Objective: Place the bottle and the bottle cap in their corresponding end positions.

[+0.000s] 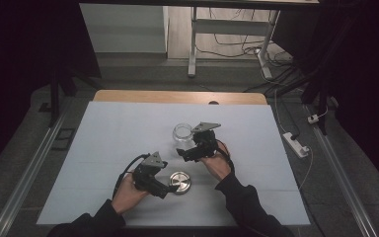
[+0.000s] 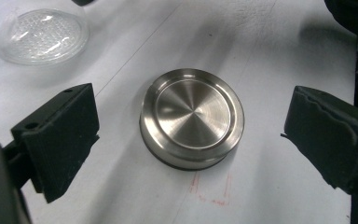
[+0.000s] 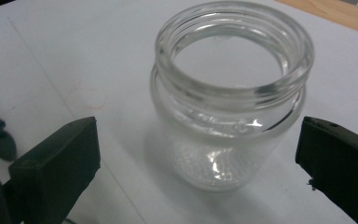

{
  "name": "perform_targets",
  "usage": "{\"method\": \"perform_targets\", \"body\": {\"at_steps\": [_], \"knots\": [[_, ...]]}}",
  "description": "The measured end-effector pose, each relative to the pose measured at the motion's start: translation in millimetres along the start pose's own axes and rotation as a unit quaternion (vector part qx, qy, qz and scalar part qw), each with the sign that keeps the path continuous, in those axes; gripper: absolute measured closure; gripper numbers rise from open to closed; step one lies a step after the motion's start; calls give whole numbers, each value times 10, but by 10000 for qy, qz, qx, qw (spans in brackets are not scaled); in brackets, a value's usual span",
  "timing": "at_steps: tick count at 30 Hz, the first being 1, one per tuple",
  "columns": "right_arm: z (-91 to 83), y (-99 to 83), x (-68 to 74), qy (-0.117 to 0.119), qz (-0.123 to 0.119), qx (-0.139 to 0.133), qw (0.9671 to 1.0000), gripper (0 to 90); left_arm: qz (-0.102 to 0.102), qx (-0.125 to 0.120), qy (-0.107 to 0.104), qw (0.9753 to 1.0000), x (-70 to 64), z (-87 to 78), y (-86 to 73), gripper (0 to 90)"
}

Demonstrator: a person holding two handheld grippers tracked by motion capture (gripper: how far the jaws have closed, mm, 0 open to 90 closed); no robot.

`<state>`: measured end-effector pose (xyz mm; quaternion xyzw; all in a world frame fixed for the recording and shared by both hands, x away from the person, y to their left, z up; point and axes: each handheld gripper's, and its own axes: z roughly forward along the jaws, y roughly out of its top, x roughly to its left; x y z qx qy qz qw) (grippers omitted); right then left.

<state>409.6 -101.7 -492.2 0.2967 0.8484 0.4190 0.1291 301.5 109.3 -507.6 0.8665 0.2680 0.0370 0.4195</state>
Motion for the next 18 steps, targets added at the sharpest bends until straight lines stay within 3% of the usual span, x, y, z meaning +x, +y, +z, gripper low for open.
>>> {"method": "perform_targets", "body": {"at_steps": [18], "knots": [[-122,-57,97,166,-23,-17,9999,0,-217,-163,-110,9996,72,-214,-77,4]]}}
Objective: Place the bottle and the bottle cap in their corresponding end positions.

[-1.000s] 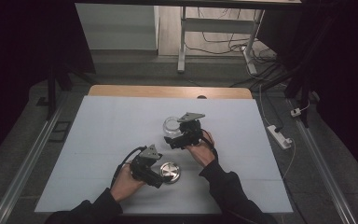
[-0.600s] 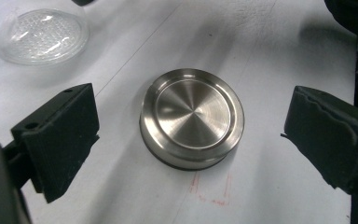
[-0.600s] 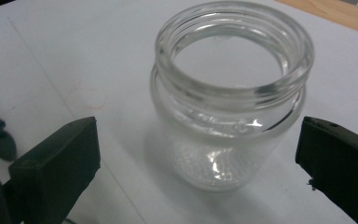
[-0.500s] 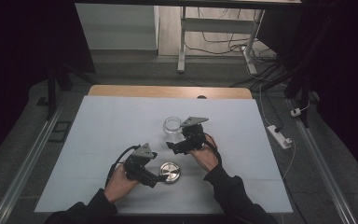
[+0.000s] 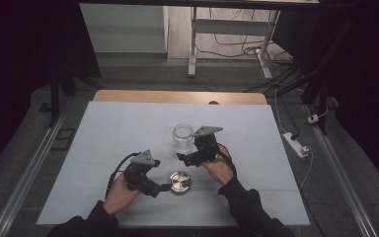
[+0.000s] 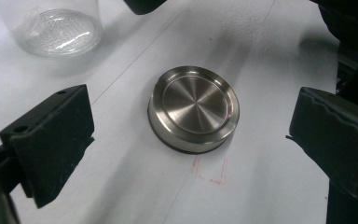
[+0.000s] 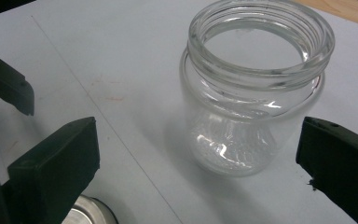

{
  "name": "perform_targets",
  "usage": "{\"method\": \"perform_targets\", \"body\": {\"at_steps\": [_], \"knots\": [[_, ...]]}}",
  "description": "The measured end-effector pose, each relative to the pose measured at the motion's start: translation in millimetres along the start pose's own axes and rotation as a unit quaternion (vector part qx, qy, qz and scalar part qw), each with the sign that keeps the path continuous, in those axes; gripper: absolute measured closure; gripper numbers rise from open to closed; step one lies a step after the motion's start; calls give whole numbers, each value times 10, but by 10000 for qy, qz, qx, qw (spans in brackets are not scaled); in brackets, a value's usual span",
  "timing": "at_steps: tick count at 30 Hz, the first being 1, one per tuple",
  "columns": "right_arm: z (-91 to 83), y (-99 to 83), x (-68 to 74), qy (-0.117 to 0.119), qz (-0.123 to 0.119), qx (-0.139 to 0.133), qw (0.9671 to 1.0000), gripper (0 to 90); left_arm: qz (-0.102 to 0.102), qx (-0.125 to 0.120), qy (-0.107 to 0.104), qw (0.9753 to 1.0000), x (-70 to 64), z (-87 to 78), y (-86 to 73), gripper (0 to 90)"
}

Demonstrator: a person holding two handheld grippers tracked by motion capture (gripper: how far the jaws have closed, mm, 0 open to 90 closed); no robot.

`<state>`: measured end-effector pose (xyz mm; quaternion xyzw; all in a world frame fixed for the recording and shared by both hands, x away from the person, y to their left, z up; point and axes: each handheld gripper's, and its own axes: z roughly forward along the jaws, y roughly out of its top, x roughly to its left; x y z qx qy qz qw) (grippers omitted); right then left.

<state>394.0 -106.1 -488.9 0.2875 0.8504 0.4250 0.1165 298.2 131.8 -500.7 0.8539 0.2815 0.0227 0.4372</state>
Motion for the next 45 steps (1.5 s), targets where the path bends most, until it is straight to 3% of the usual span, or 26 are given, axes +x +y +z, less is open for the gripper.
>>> {"method": "perform_targets", "body": {"at_steps": [21,32,45], "knots": [[-264,-96,130,69,-139,1,9999,0,-93,-41,288,9995,22,-349,-169,0],[-532,-206,208,114,-173,-87,9997,0,-330,-193,516,9979,53,-585,-363,0],[-869,-418,183,-4,-2,-175,9998,0,-554,-342,772,9949,54,-831,-578,0]]}}
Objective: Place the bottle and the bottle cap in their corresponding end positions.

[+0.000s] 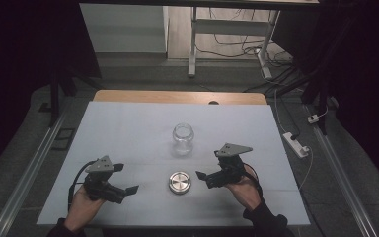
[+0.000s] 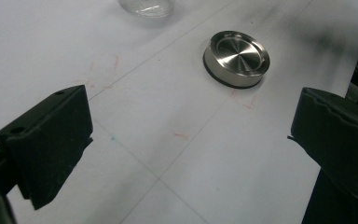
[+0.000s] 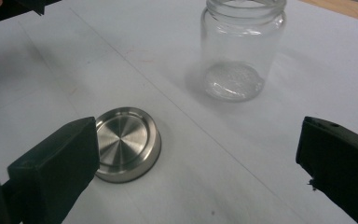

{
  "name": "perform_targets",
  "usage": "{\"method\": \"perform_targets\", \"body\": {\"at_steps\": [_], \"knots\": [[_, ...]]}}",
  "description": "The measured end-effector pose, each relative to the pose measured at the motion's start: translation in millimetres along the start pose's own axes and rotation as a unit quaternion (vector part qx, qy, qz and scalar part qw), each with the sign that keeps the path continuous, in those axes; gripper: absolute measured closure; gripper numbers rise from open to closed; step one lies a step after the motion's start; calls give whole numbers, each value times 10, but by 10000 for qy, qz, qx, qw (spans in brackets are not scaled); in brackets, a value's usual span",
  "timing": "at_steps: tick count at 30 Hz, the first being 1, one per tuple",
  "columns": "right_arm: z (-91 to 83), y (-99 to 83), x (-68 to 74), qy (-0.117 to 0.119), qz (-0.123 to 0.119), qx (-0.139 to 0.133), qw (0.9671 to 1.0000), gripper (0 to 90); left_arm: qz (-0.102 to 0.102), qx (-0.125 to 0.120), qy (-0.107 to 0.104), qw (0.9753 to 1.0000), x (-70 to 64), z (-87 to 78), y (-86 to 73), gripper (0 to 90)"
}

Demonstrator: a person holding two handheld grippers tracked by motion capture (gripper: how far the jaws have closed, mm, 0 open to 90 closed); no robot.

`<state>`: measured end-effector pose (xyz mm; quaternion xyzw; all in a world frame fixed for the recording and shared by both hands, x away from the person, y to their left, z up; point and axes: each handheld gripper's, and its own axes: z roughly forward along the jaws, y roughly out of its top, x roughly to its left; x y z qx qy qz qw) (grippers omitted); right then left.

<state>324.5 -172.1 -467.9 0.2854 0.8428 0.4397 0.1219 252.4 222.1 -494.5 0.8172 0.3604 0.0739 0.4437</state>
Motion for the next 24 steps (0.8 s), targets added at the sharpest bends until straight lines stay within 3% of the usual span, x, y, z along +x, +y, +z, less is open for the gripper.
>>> {"method": "perform_targets", "body": {"at_steps": [6,13,24], "knots": [[-160,-118,-33,-136,26,-56,9999,0,-84,-41,135,9999,17,-95,-89,0],[-346,-269,-77,-271,246,-129,9992,0,-195,-79,284,9994,32,-210,-198,0],[-659,-489,-121,-662,402,-325,9965,0,-387,-125,501,9979,57,-392,-382,0]]}}
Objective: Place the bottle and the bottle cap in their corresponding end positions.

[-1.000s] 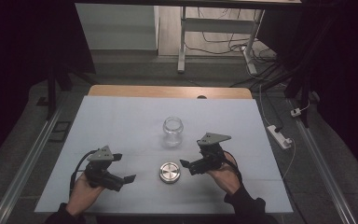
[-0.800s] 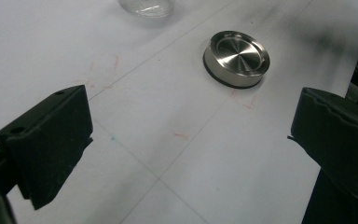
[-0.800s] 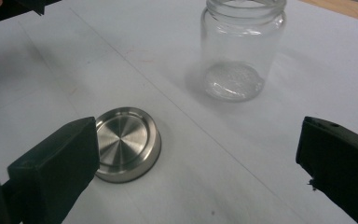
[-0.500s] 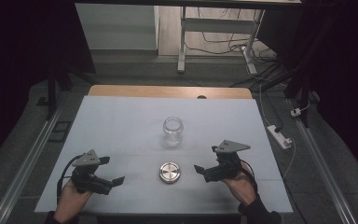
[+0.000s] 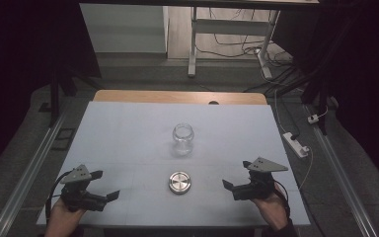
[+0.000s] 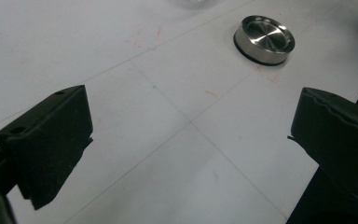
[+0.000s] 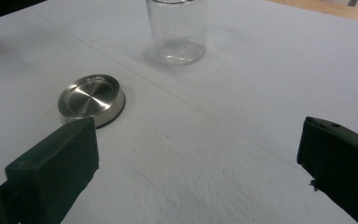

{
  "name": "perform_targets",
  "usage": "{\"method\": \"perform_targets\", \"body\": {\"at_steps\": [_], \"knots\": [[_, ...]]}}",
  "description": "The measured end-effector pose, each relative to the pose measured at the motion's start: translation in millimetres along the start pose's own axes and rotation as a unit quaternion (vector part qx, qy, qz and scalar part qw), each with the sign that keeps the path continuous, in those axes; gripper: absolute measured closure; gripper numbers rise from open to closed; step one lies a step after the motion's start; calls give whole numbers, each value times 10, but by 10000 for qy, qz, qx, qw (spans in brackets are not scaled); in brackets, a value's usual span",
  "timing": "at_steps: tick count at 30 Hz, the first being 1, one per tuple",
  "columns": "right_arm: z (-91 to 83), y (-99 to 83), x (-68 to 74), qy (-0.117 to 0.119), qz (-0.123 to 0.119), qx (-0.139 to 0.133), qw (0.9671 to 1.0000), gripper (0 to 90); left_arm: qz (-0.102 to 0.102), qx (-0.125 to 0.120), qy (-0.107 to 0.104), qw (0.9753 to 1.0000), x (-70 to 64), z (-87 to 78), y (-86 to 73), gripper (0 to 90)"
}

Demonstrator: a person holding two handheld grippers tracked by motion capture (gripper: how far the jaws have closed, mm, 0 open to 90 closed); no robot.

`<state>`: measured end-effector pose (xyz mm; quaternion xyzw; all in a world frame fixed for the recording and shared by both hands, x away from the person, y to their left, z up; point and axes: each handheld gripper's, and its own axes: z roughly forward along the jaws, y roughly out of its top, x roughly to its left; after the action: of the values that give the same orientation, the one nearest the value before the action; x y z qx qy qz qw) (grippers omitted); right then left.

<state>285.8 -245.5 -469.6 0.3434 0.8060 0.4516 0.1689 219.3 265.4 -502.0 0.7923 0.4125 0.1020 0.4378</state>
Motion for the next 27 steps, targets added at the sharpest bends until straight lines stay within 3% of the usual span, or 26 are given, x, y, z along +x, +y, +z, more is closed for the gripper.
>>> {"method": "perform_targets", "body": {"at_steps": [16,27], "knots": [[-336,-387,-79,-555,257,276,9977,0,-300,16,281,9992,65,-190,-264,0],[-465,-580,-71,-702,408,480,9955,0,-337,242,615,9972,81,-240,-413,0]]}}
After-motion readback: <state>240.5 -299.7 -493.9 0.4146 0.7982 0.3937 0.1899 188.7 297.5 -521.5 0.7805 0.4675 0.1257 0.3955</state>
